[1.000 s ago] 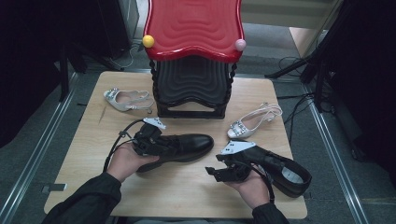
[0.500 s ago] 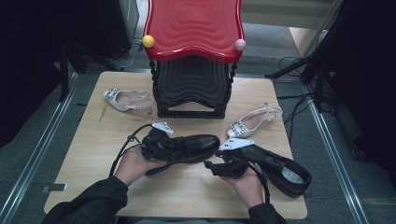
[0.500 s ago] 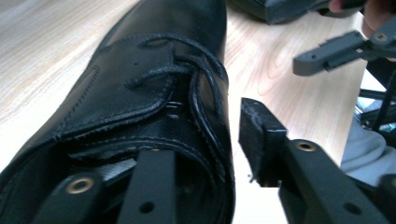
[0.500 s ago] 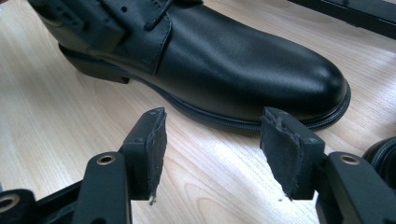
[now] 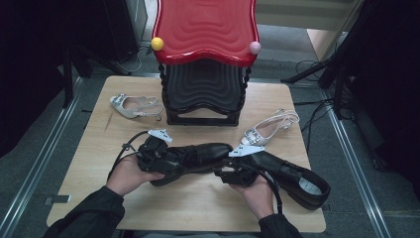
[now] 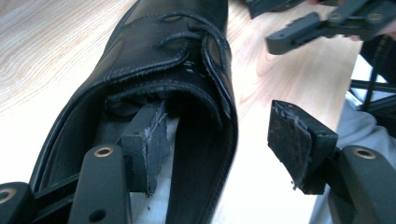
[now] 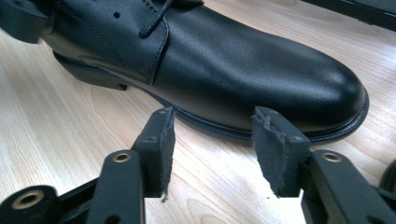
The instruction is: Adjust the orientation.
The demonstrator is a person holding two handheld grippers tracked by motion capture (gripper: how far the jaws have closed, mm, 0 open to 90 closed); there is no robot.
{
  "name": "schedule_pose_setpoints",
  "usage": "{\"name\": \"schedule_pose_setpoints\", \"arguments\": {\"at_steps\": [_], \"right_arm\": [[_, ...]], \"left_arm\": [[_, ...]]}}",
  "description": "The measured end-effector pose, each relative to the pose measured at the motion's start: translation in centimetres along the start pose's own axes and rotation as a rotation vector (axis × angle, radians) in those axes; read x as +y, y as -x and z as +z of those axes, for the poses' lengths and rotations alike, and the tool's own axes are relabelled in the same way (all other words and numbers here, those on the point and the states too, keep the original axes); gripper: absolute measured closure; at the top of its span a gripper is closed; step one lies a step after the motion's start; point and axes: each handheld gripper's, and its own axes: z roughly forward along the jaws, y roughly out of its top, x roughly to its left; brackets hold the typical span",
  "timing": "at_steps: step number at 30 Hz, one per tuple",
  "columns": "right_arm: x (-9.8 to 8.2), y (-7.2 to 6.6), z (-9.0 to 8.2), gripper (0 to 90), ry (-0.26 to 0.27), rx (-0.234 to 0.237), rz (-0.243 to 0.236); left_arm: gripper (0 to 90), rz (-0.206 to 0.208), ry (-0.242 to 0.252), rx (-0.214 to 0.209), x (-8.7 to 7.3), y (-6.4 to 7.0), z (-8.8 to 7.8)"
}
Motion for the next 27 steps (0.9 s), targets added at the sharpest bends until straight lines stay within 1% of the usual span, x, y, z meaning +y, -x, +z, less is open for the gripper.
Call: {"name": "schedule_pose_setpoints", "arguments": {"at_steps": [2,3,4,6,9,12,13,14,15,17,20,23,27], "right_arm": [[0.0,0.1,0.2,54.3,-0.002,0.003,0.010],[0.0,0.1,0.3,55.8,-0.001,0.000,0.014],[0.0,0.1,0.4,57.8,-0.002,0.001,0.018],[0.1,0.1,0.6,63.4,-0.003,0.002,0.025],[0.1,0.2,0.8,69.5,-0.002,0.011,0.036],[0.2,0.2,1.0,76.3,-0.003,0.009,0.034],[0.3,0.2,1.1,79.7,-0.002,0.011,0.033],[0.4,0.1,1.2,85.7,-0.001,0.019,0.036],[0.4,0.1,1.2,85.7,-0.001,0.019,0.036],[0.5,0.0,1.4,90.0,-0.006,0.026,0.039],[0.7,-0.2,1.8,90.0,-0.015,0.028,0.042],[0.9,-0.3,2.3,90.0,-0.029,0.024,0.040],[1.2,-0.1,2.7,90.0,-0.029,0.027,0.047]], "left_arm": [[36.2,-0.011,-0.004,-0.005,-0.1,0.1,-0.4],[35.9,-0.007,-0.006,-0.002,-0.2,0.1,-0.5],[36.0,-0.007,-0.009,0.002,-0.2,0.2,-0.8],[35.8,-0.010,-0.009,-0.001,-0.2,0.2,-1.3],[35.7,-0.009,0.006,0.007,-0.3,0.2,-2.2],[35.6,-0.023,0.022,0.011,-0.5,0.0,-3.1],[35.6,-0.024,0.024,0.017,-0.6,-0.1,-3.4],[35.6,-0.029,0.032,0.019,-0.7,-0.2,-3.7],[35.6,-0.038,0.039,0.027,-0.8,-0.2,-4.1],[35.6,-0.048,0.048,0.043,-1.1,-0.4,-4.7],[35.6,-0.058,0.061,0.061,-1.5,-0.6,-5.6],[35.6,-0.078,0.072,0.080,-1.9,-0.8,-6.3],[35.6,-0.102,0.081,0.101,-2.7,-1.2,-7.0]]}}
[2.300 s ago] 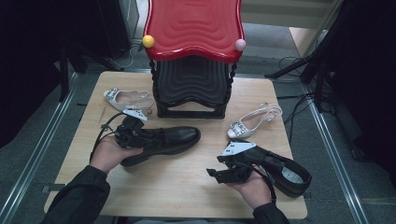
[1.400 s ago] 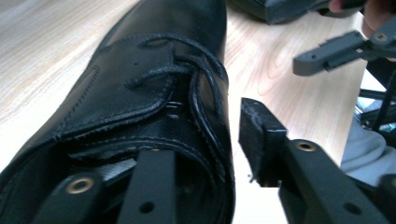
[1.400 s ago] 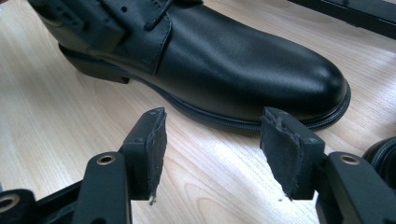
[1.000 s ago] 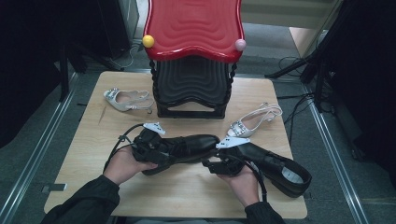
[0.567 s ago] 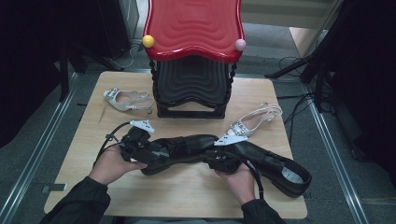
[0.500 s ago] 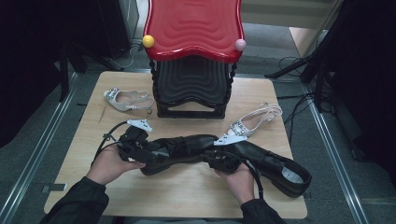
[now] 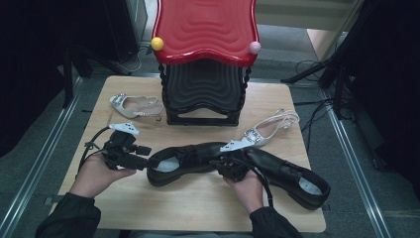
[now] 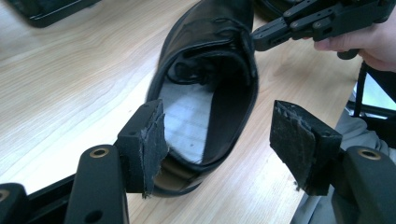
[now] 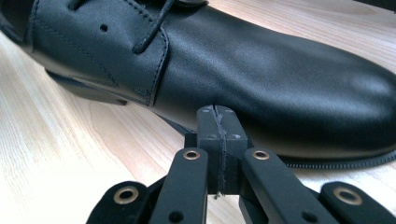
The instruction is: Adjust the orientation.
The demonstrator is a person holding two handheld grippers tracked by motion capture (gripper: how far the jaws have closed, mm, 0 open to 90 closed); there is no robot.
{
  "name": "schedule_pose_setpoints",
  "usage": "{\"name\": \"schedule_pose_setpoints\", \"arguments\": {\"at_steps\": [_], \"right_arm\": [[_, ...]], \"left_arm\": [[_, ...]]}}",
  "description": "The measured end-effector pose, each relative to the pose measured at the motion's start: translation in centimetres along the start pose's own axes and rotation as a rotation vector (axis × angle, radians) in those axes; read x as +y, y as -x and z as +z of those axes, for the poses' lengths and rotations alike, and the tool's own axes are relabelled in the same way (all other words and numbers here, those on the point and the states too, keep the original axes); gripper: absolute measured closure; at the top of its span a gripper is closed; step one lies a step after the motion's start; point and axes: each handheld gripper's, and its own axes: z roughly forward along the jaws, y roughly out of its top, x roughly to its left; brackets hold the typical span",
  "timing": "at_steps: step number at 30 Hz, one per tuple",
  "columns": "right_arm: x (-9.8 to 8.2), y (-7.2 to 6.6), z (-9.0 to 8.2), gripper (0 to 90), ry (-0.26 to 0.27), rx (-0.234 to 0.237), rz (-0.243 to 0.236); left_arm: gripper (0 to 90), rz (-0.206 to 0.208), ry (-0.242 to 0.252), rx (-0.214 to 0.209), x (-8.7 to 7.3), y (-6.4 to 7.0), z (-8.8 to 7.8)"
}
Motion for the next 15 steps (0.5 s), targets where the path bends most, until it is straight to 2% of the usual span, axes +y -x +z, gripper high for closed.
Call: {"name": "schedule_pose_setpoints", "arguments": {"at_steps": [5,7,9,10,11,15], "right_arm": [[0.4,0.1,0.4,90.0,-0.005,-0.013,-0.011],[0.6,0.2,0.6,90.0,-0.006,-0.009,-0.009],[0.9,0.3,0.7,90.0,-0.010,-0.008,-0.011],[1.0,0.3,0.8,90.0,-0.010,-0.008,-0.010],[1.1,0.3,0.8,90.0,-0.010,-0.009,-0.012],[1.5,0.5,1.2,90.0,-0.019,-0.001,0.001]], "left_arm": [[35.7,-0.025,0.005,0.039,-0.8,-0.7,-0.7],[35.8,-0.041,0.017,0.048,-1.2,-1.0,-0.9],[37.2,-0.041,0.031,0.061,-1.6,-1.2,-1.1],[39.4,-0.041,0.038,0.070,-1.8,-1.3,-1.1],[42.8,-0.041,0.054,0.097,-2.1,-1.4,-1.3],[58.4,-0.071,0.090,0.113,-2.8,-2.0,-1.6]]}}
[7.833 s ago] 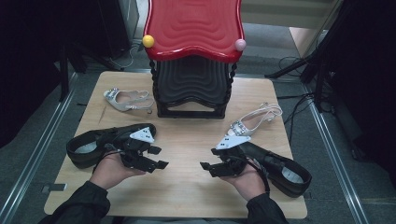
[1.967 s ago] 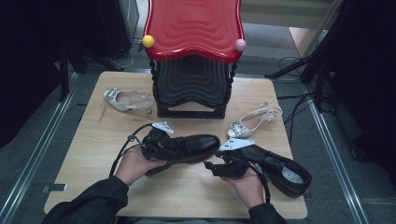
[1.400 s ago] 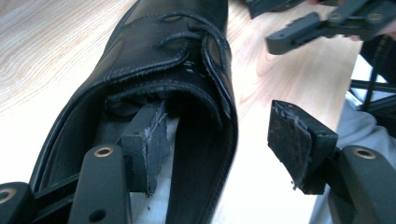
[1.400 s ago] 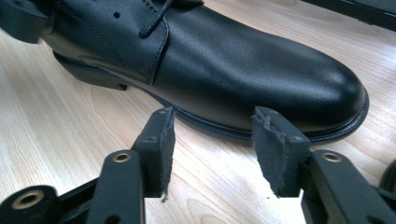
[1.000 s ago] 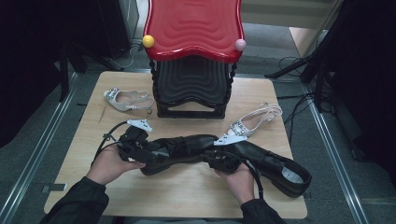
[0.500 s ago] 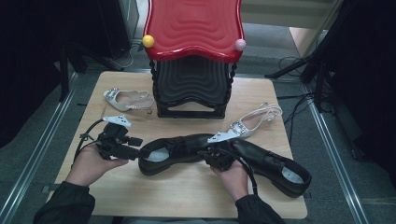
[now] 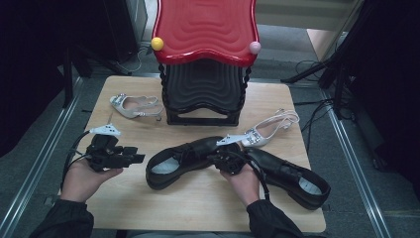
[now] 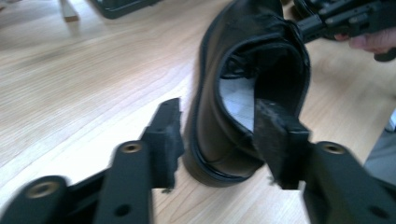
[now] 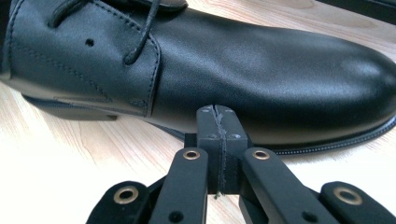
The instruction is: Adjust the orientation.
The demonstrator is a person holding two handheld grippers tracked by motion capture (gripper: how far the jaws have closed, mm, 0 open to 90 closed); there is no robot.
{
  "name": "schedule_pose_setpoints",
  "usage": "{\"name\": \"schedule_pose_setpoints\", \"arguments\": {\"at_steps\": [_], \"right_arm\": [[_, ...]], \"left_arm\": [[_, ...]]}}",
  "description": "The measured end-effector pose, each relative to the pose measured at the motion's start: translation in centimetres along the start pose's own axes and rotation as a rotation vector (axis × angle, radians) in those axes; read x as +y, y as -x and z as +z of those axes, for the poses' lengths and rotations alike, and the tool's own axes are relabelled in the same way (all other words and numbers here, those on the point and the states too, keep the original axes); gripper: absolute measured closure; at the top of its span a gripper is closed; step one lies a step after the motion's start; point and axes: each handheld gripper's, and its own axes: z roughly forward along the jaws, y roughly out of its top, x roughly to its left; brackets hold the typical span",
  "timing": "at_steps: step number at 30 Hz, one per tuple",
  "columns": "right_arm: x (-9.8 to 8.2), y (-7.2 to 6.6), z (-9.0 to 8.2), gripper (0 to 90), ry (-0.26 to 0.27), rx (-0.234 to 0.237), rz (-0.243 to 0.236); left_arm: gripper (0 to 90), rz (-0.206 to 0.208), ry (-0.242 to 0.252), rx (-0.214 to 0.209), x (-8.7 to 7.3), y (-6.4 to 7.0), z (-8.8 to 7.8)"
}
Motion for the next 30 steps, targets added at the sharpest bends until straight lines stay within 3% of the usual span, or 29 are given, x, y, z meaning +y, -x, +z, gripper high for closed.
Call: {"name": "schedule_pose_setpoints", "arguments": {"at_steps": [4,7,14,22,30], "right_arm": [[0.6,0.2,0.4,90.0,-0.005,0.004,0.003],[0.7,0.2,0.6,90.0,-0.007,0.004,0.002],[1.3,0.4,1.2,90.0,-0.007,0.009,0.005],[1.7,0.3,1.5,90.0,-0.015,0.003,0.009],[1.9,0.1,1.7,90.0,-0.022,0.019,0.024]], "left_arm": [[75.7,-0.025,-0.032,-0.011,-0.7,-0.7,0.9],[78.3,-0.032,-0.063,-0.024,-0.9,-1.0,1.9],[79.6,-0.022,-0.089,-0.048,-0.9,-0.5,3.4],[80.4,-0.017,-0.099,-0.050,-1.0,0.0,3.5],[80.7,-0.008,-0.110,-0.105,-1.2,0.7,3.8]]}}
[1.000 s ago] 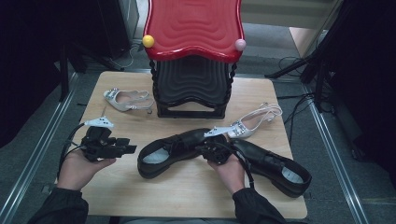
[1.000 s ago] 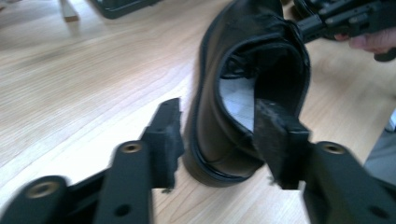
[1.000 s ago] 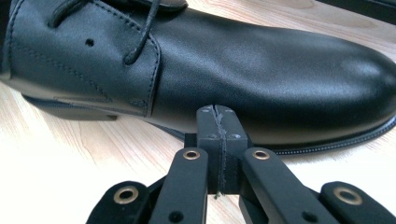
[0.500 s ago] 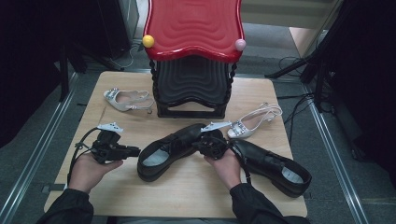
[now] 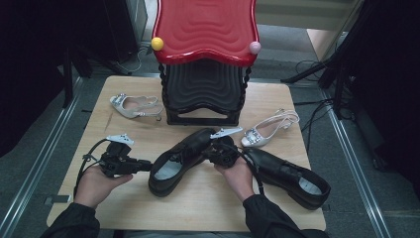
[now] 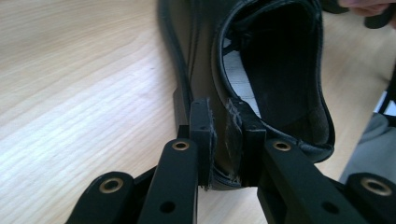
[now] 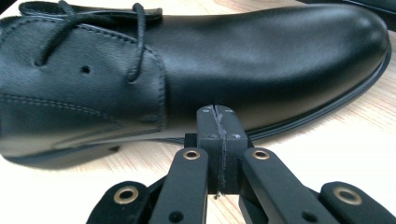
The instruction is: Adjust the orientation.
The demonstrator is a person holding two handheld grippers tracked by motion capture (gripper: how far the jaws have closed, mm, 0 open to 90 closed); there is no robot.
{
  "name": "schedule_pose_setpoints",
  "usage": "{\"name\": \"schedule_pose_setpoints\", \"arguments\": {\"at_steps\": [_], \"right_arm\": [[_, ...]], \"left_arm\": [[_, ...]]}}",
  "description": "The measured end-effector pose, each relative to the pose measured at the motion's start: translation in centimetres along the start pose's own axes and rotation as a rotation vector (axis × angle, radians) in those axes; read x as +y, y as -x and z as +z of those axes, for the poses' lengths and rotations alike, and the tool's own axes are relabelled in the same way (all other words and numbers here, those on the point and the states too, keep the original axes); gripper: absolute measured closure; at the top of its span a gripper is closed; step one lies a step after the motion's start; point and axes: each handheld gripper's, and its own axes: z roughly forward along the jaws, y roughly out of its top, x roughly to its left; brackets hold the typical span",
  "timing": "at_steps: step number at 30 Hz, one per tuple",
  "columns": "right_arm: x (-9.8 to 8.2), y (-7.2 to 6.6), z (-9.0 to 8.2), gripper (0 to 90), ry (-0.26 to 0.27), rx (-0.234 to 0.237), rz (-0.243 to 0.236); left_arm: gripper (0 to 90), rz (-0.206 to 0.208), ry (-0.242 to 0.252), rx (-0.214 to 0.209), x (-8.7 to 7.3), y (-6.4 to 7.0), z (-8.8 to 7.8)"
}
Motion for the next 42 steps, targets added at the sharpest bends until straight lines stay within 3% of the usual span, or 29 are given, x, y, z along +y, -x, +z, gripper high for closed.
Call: {"name": "schedule_pose_setpoints", "arguments": {"at_steps": [9,14,23,25,30,34,38,42], "right_arm": [[0.3,-0.8,0.5,90.0,-0.016,0.019,-0.015],[0.5,-1.2,0.9,90.0,-0.022,0.030,-0.030],[0.2,-1.5,0.5,89.4,-0.015,0.054,-0.039],[0.2,-1.5,0.4,89.3,-0.015,0.051,-0.046],[0.2,-1.1,-0.2,76.3,-0.006,0.052,-0.066],[0.1,-0.6,-1.0,62.2,0.020,0.091,-0.062],[-0.2,-0.5,-1.6,57.5,0.013,0.114,-0.045],[-0.8,-0.6,-2.3,52.0,0.002,0.121,-0.062]], "left_arm": [[80.8,0.026,0.006,-0.089,0.0,0.4,0.6],[80.6,0.026,0.024,-0.093,0.0,0.7,0.6],[80.1,0.048,0.004,-0.112,0.4,1.7,1.4],[79.6,0.072,-0.012,-0.111,0.5,2.1,1.6],[69.7,0.068,-0.011,-0.076,0.6,2.0,1.6],[57.2,0.055,-0.009,-0.065,0.8,1.5,1.5],[49.9,0.060,0.006,-0.048,1.0,1.0,1.2],[42.3,0.049,0.006,-0.051,1.2,0.4,1.0]]}}
